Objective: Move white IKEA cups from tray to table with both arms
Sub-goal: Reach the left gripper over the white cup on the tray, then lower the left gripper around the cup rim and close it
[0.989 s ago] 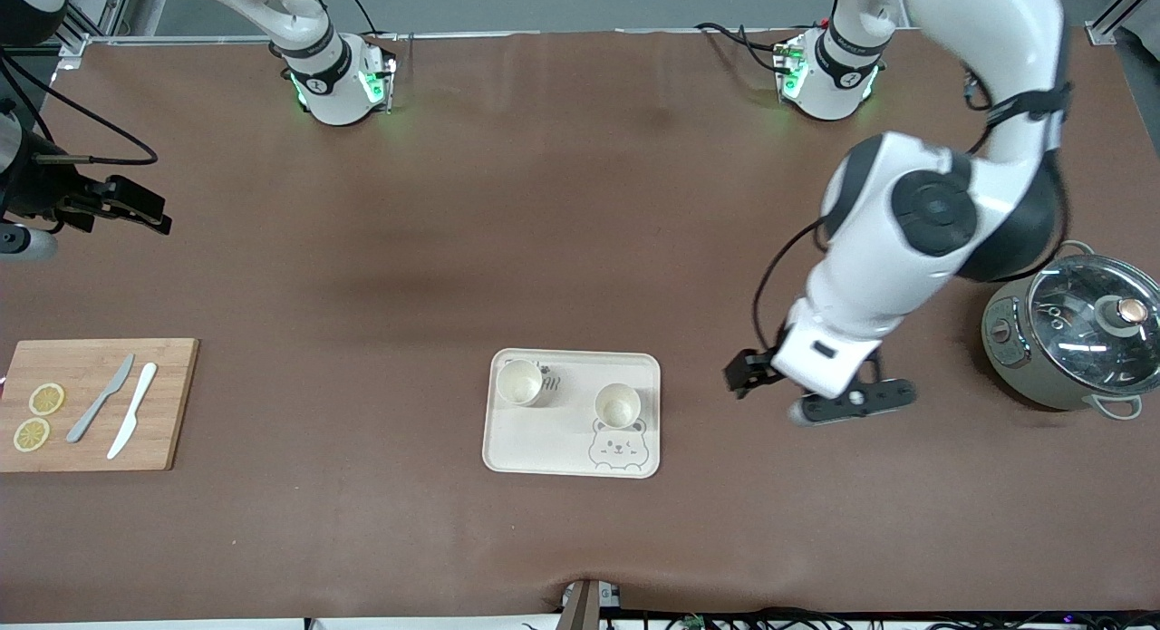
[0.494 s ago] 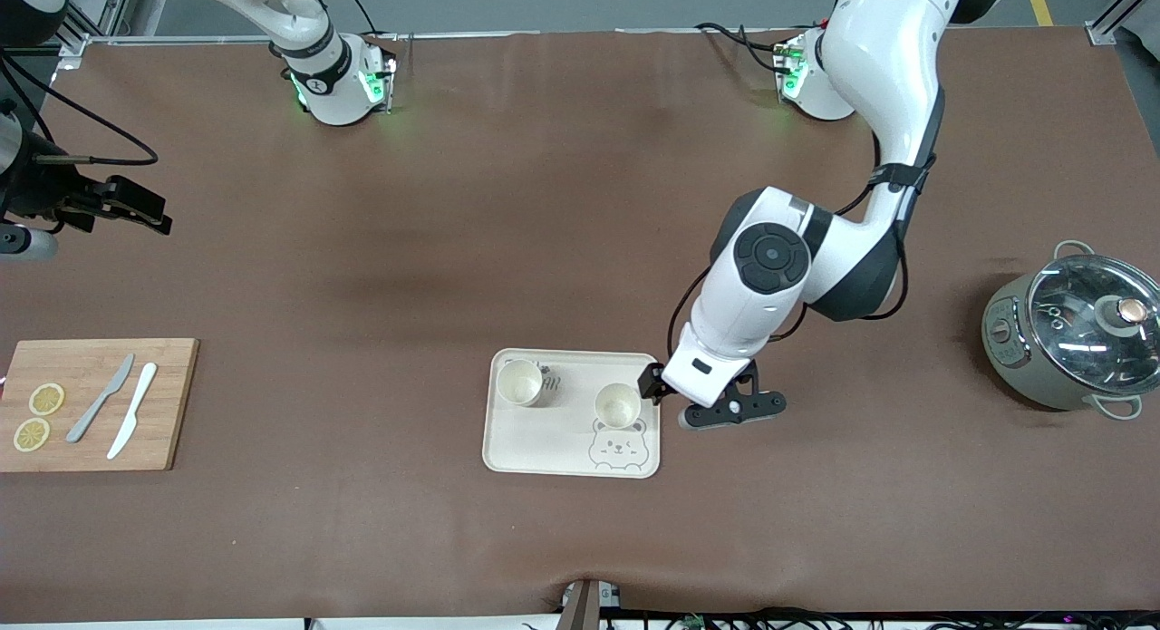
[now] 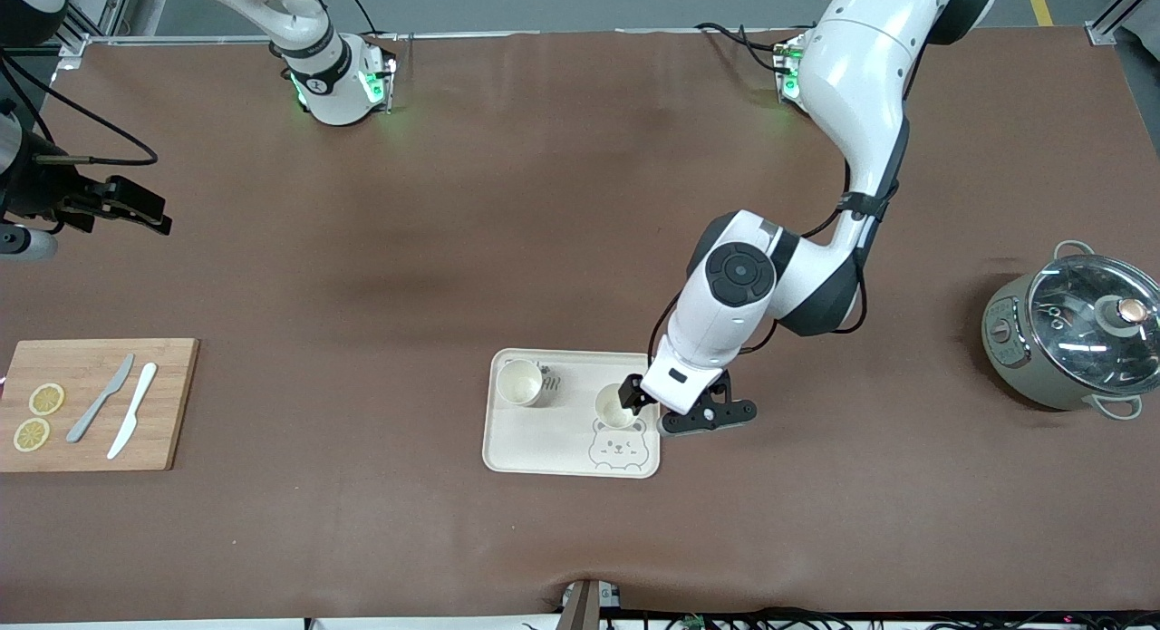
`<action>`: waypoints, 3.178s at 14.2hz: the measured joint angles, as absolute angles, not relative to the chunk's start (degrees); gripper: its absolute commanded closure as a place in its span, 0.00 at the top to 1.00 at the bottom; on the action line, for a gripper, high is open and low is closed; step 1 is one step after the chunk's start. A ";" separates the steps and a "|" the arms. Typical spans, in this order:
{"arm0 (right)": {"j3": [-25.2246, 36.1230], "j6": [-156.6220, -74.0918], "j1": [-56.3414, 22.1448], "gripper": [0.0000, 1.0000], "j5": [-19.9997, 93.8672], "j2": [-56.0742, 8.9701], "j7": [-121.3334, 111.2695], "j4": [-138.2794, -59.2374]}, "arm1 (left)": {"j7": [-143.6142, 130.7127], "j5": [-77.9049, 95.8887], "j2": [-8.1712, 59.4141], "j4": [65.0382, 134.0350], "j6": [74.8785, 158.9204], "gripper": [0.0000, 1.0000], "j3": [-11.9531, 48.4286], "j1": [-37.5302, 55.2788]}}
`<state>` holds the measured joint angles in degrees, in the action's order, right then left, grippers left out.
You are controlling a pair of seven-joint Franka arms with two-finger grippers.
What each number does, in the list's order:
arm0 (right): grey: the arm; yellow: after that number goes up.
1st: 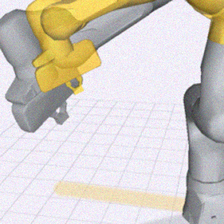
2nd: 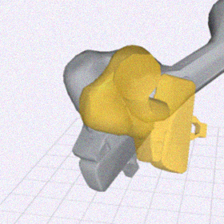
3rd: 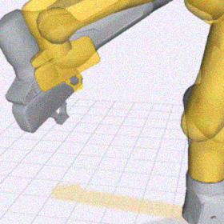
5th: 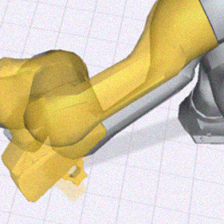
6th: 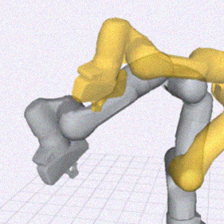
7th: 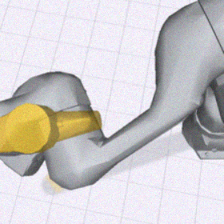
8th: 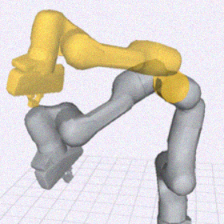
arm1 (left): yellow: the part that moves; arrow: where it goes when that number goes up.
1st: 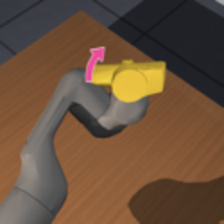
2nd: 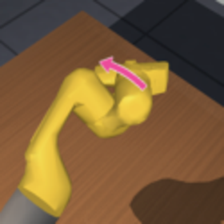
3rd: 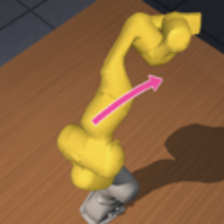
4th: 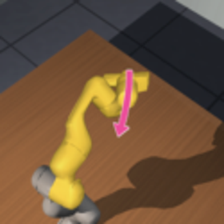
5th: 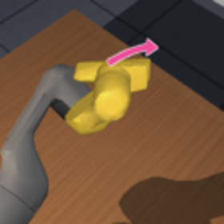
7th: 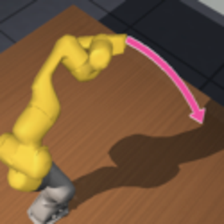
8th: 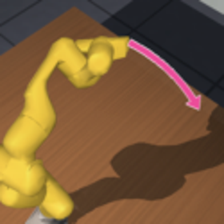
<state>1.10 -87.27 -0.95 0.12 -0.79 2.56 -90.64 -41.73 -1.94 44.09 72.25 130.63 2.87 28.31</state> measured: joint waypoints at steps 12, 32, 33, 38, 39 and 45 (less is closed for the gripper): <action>1.12 -87.27 -0.94 1.00 0.13 -1.29 2.56 -90.63 | -41.74 -1.95 48.83 72.26 137.18 1.00 2.90 30.29; 1.26 -87.29 -0.81 1.00 -0.04 -5.83 2.58 -90.06 | -41.73 -2.00 52.86 72.25 143.20 1.00 2.59 29.91; 1.26 -87.26 -0.79 1.00 -0.04 -6.31 2.58 -90.06 | -41.72 -2.36 52.88 72.25 143.20 1.00 2.51 29.90; 1.30 -87.26 -0.50 1.00 -0.04 -8.22 2.59 -90.03 | -41.74 -7.47 53.00 72.25 143.20 1.00 2.46 30.05; 1.30 -87.26 -0.45 1.00 -0.04 -8.22 2.59 -90.03 | -41.74 -8.41 53.06 72.26 143.20 1.00 2.46 30.12; 1.28 -87.12 -0.43 1.00 -0.04 -8.28 4.20 -90.02 | -42.35 -10.42 54.37 72.30 143.23 1.00 2.49 30.54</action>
